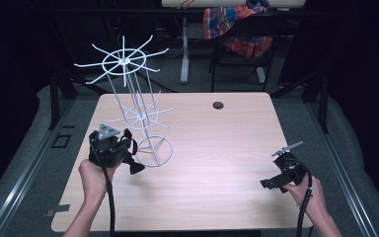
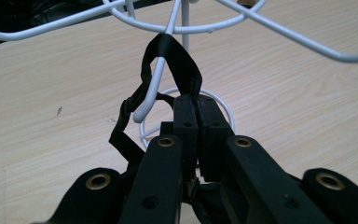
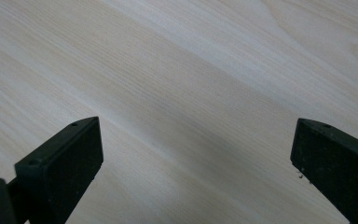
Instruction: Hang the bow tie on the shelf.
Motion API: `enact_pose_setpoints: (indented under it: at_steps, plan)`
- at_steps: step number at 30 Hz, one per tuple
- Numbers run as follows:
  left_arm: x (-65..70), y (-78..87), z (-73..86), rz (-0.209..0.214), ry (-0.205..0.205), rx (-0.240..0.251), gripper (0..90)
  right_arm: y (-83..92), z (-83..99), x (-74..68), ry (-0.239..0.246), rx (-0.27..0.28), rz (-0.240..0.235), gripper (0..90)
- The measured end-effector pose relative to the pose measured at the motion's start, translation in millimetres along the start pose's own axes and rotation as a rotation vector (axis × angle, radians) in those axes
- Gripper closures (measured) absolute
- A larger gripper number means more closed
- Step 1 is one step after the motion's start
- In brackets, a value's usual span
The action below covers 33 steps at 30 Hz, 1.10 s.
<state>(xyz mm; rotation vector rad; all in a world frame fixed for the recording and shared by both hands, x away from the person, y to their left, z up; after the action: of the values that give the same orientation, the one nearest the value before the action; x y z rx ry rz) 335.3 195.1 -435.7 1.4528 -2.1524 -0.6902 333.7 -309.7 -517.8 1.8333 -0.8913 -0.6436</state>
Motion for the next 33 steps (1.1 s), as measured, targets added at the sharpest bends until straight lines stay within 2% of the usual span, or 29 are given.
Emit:
enact_pose_setpoints:
  at_steps: [3, 4, 6, 7, 10, 12, 14, 15, 21, 22, 33]
  plan:
    - [1.3, -0.3, 0.8, 0.000, -0.008, -0.002, 87.3, 0.6, -0.1, -0.2, 0.007, -0.005, 0.004, 1.9]
    - [1.8, -0.1, 1.2, -0.001, -0.009, -0.004, 86.8, -0.5, 0.3, -1.8, -0.010, 0.019, 0.002, 1.9]
    - [2.2, 0.1, 1.9, 0.000, -0.011, -0.004, 84.9, 1.6, 0.4, -0.6, 0.008, 0.003, 0.005, 1.9]
    - [2.3, 0.3, 2.5, 0.005, -0.012, -0.007, 80.8, 1.9, 0.5, -0.4, 0.004, 0.004, -0.008, 1.9]
    - [2.4, 1.2, 5.1, 0.014, -0.008, -0.009, 72.2, 1.8, 0.3, -0.3, 0.007, 0.000, -0.002, 1.9]
    - [1.6, 3.2, 7.1, 0.020, -0.009, -0.011, 70.8, 1.4, 0.3, -0.5, 0.007, 0.004, 0.004, 1.9]
    - [-0.1, 6.6, 11.2, 0.030, -0.001, -0.014, 64.8, -0.1, 0.3, -1.6, -0.007, 0.011, 0.005, 1.8]
    - [-0.9, 7.7, 12.6, 0.033, 0.000, -0.017, 62.5, 1.1, 0.1, -0.7, 0.006, -0.003, 0.011, 1.8]
    - [-5.3, 12.3, 21.0, 0.030, 0.013, -0.032, 47.9, 2.0, -0.8, -1.2, 0.006, 0.006, 0.004, 1.8]
    - [-8.2, 15.0, 22.7, 0.027, 0.022, -0.037, 44.8, 1.9, -1.4, -1.6, 0.004, 0.007, -0.011, 1.8]
    - [-14.3, 23.4, 25.9, 0.036, 0.042, -0.050, 29.8, 2.3, -1.5, -0.7, 0.010, 0.005, -0.008, 1.8]
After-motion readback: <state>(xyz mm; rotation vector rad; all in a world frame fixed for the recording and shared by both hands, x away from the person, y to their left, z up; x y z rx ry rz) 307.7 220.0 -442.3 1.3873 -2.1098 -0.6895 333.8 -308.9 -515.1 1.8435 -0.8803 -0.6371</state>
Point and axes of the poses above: each handheld gripper's, and its own axes: y roughly backward along the jaws, z roughly out of its underside, x roughly to its right, the point moved 1 cm from there along -y, roughly forward along the jaws, and after that the axes turned 7 degrees about y, right-handed, at the moved point
